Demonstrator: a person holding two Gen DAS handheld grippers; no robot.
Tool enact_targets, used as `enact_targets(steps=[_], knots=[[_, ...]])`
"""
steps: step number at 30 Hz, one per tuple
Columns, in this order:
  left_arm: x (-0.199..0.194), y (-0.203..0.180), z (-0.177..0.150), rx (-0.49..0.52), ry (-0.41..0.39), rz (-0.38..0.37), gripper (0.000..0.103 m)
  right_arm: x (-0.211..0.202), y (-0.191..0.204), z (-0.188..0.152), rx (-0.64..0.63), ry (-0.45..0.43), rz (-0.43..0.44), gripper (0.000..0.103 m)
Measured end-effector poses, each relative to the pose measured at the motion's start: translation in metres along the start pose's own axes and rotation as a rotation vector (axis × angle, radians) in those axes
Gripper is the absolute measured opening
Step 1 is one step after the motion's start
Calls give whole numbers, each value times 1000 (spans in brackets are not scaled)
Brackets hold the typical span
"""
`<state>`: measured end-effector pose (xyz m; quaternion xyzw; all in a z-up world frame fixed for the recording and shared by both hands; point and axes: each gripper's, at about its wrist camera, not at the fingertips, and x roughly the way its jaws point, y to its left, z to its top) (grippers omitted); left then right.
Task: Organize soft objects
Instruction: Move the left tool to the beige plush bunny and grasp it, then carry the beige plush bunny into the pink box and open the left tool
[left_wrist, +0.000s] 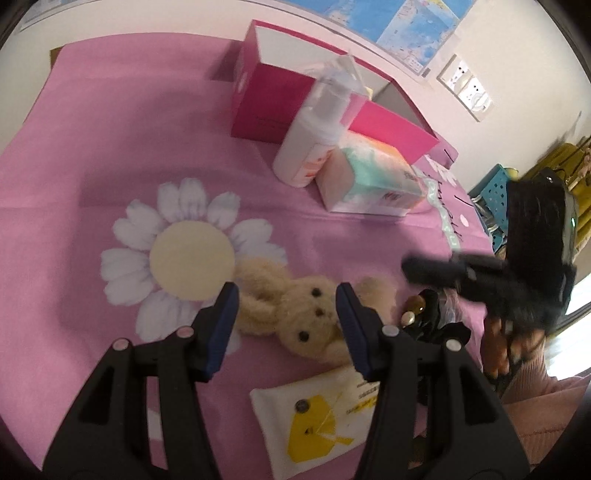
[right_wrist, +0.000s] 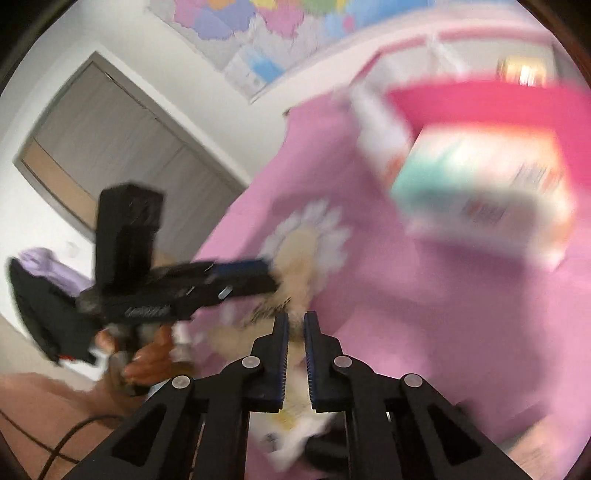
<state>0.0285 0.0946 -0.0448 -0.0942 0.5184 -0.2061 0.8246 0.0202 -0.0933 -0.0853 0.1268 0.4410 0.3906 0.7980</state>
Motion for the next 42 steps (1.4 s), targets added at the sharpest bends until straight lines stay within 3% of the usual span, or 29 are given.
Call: enact_targets(steps=[6, 8, 9, 10, 16, 17, 19, 21, 24, 28, 35, 42], knots=[[14, -5, 3, 24, 30, 11, 56, -9, -29, 12, -11, -1, -159, 10], [12, -2, 2, 19, 30, 9, 56, -8, -35, 7, 36, 29, -109, 28], [10, 1, 1, 12, 29, 9, 56, -8, -37, 4, 60, 39, -82, 49], [10, 4, 1, 6, 31, 7, 56, -6, -38, 0, 84, 53, -65, 61], [14, 9, -5, 7, 62, -45, 58, 19, -39, -10, 144, 88, 13, 60], [14, 7, -6, 18, 64, -53, 62, 21, -36, -10, 130, 96, 19, 56], [17, 5, -8, 28, 78, -81, 62, 28, -30, -9, 106, 119, 34, 27], [22, 3, -9, 22, 93, -121, 62, 31, -26, -9, 70, 112, 14, 19], [26, 0, -8, -13, 99, -245, 62, 21, -20, -4, 36, 71, 19, 16], [17, -4, 5, -53, 26, -322, 62, 1, -9, 6, -31, 7, -18, 15], [-26, -36, 53, 38, -125, -302, 62, -49, 8, 43, -103, -138, -26, 15], [-56, -63, 130, 143, -247, -218, 62, -89, 15, 96, -160, -289, -38, 15]])
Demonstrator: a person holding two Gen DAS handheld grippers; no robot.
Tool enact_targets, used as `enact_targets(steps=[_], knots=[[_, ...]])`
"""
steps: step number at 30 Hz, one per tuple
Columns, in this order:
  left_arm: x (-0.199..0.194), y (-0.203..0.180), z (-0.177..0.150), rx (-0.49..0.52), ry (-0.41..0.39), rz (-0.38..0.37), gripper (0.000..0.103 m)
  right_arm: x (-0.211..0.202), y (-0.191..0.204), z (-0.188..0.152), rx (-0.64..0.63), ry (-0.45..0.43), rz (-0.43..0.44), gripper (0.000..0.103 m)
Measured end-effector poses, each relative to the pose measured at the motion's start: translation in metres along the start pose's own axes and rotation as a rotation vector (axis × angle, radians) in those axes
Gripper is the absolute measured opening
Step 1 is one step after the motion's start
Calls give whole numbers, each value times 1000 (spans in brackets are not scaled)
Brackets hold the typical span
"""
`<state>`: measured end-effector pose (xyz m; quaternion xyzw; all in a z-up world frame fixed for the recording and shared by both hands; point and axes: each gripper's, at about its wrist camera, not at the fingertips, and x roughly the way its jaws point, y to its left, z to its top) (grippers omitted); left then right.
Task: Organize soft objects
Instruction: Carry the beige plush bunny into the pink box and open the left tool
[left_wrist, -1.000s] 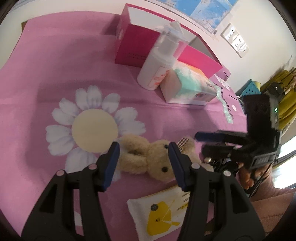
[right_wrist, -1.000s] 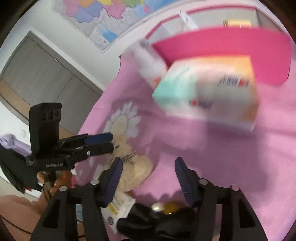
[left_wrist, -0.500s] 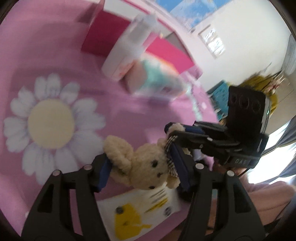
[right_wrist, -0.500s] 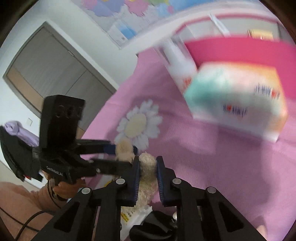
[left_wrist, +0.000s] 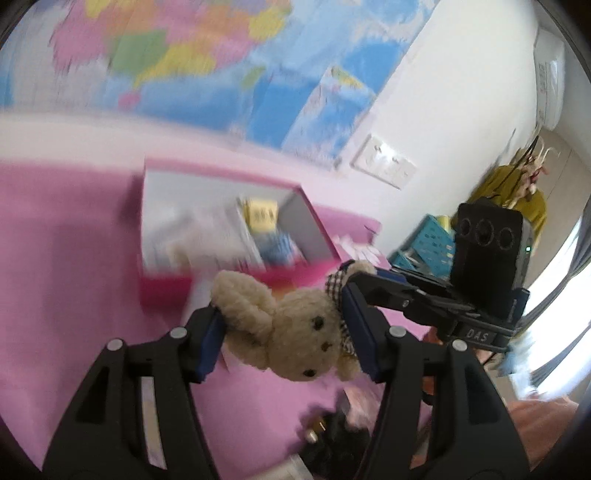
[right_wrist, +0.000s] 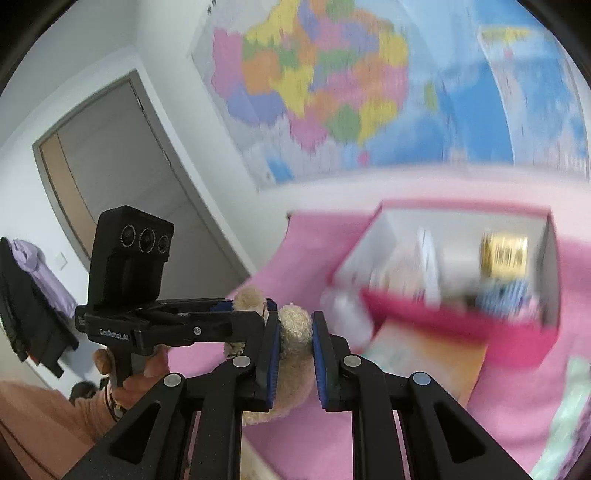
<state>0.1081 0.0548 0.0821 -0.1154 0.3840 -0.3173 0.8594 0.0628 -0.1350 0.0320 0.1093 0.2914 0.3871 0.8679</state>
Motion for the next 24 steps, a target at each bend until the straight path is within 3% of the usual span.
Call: enact_targets(steps=[6, 11, 17, 20, 24], knots=[[38, 13, 54, 27, 15, 81, 62, 19, -29, 49, 2, -69, -35, 15], [79, 50, 73, -27, 75, 138, 62, 55, -67, 69, 40, -30, -71, 16], [115, 82, 75, -73, 130, 226, 62, 96, -110, 70, 105, 36, -131, 16], [120, 87, 72, -63, 137, 285, 62, 114, -126, 67, 111, 83, -235, 19], [109, 89, 70, -60, 110, 315, 62, 115, -145, 62, 188, 94, -356, 36]])
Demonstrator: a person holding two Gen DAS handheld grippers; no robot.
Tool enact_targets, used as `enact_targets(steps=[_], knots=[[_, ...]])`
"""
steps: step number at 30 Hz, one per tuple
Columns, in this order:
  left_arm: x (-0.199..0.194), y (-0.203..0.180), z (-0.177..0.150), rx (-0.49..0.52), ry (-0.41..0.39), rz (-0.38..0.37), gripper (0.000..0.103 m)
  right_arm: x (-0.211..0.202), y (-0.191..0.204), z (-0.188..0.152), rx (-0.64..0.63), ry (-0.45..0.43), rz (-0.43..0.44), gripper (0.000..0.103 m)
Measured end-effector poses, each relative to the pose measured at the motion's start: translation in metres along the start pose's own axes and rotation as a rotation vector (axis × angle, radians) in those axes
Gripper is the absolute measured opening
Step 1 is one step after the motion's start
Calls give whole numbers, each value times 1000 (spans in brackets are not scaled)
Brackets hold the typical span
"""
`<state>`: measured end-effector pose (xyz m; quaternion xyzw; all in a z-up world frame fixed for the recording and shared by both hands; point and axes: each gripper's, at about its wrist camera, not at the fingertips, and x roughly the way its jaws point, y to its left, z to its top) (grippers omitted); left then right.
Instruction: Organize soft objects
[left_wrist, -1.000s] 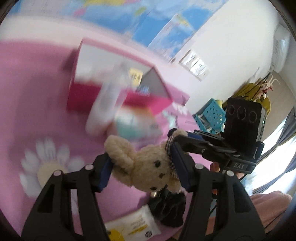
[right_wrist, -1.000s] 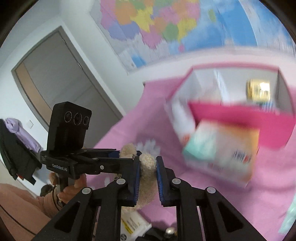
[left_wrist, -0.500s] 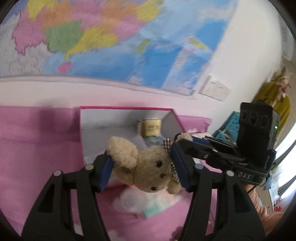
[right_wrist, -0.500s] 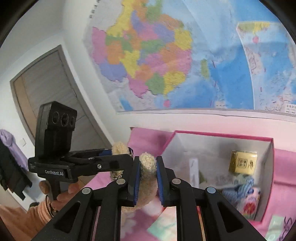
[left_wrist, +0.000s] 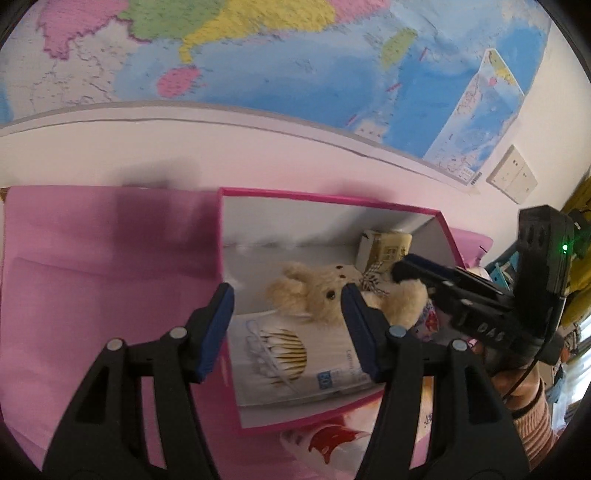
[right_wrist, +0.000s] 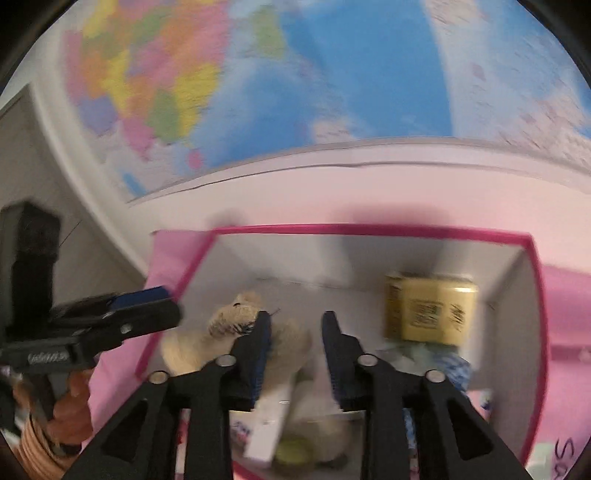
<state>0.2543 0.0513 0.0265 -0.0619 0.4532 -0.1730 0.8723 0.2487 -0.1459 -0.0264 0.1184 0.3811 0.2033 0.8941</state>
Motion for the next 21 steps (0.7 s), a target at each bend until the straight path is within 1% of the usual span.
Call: enact_targets(steps=[1, 3, 6, 9, 10, 11, 14, 16, 18, 20, 21], knots=[[-3, 0, 0, -1, -9, 4, 62, -3, -2, 0, 8, -12, -8, 40], [-13, -1, -1, 8, -35, 19, 62, -14, -6, -2, 17, -37, -33, 40], [-23, -7, -4, 32, -55, 39, 62, -32, -6, -6, 9, -65, -39, 41], [-32, -16, -8, 60, -72, 43, 62, -45, 7, -9, -53, -76, -8, 42], [-34, -19, -9, 66, -79, 42, 62, -46, 14, -12, -84, -61, 25, 45], [-35, -21, -9, 73, -81, 35, 62, -46, 19, -15, -106, -42, 39, 46], [-41, -27, -12, 96, -95, 50, 62, -37, 32, -24, -153, 6, 51, 46], [-43, -28, -14, 98, -94, 44, 62, -24, 32, -28, -146, 52, 34, 47], [-43, -26, -16, 94, -87, 40, 62, -11, 25, -30, -109, 92, 26, 50], [-40, -24, -16, 89, -81, 47, 62, 2, 27, -28, -93, 117, 30, 50], [-39, -22, -17, 85, -77, 47, 62, 7, 27, -27, -98, 122, 15, 44]])
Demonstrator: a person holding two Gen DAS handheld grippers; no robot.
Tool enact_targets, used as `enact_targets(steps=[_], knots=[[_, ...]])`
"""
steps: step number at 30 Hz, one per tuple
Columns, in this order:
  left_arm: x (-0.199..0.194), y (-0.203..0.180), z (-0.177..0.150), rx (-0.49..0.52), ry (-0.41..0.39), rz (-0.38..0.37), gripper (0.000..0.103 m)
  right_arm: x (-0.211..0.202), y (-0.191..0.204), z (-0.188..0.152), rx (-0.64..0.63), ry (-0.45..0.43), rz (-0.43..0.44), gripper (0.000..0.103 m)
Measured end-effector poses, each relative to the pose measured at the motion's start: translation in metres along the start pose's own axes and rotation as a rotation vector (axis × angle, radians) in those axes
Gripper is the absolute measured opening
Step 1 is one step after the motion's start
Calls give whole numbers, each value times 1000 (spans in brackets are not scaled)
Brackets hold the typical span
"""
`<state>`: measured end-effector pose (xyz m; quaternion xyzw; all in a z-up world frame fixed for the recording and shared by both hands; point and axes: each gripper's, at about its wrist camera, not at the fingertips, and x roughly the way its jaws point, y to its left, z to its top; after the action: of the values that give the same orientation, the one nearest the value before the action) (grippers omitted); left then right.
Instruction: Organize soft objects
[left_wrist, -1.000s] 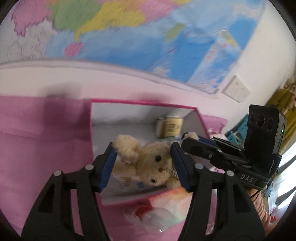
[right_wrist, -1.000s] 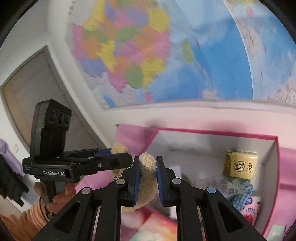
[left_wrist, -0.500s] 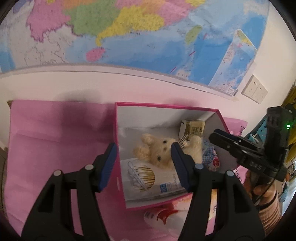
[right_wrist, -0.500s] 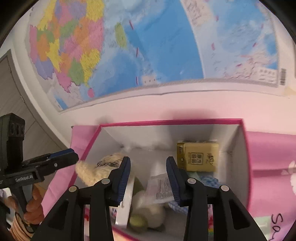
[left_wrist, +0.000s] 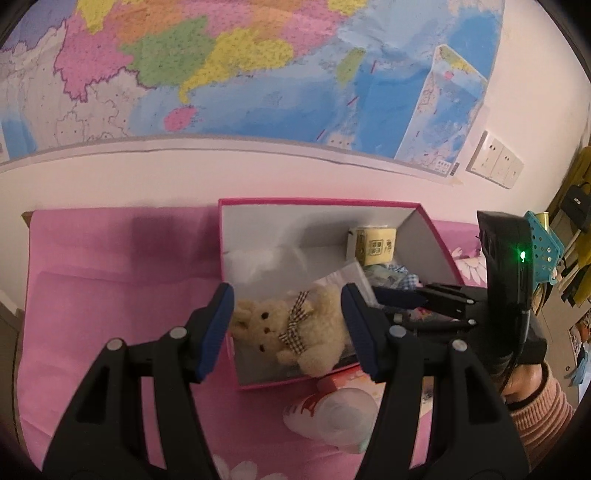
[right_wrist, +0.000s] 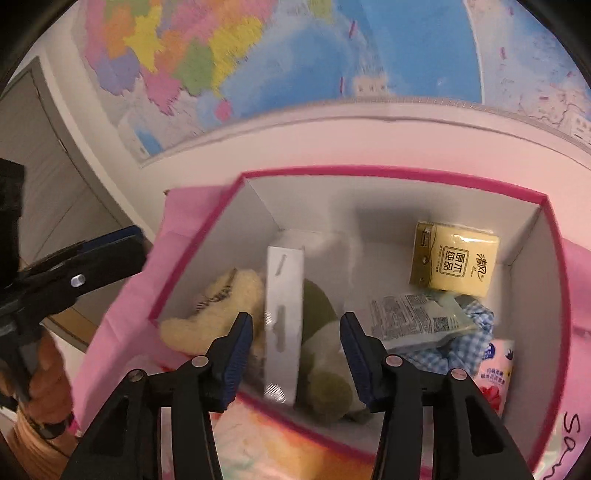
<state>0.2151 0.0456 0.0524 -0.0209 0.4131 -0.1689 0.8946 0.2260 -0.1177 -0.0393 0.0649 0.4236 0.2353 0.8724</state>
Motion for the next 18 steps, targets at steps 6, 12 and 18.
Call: enact_targets(steps=[6, 12, 18], knots=[[7, 7, -2, -27, 10, -4, 62, -1, 8, 15, -40, -49, -2, 8], [2, 4, -4, -25, -1, -9, 62, -8, -24, 40, 132, -138, 34, 13], [-9, -1, -10, -15, -19, -5, 62, -6, -42, 28, 191, -110, -92, 39]])
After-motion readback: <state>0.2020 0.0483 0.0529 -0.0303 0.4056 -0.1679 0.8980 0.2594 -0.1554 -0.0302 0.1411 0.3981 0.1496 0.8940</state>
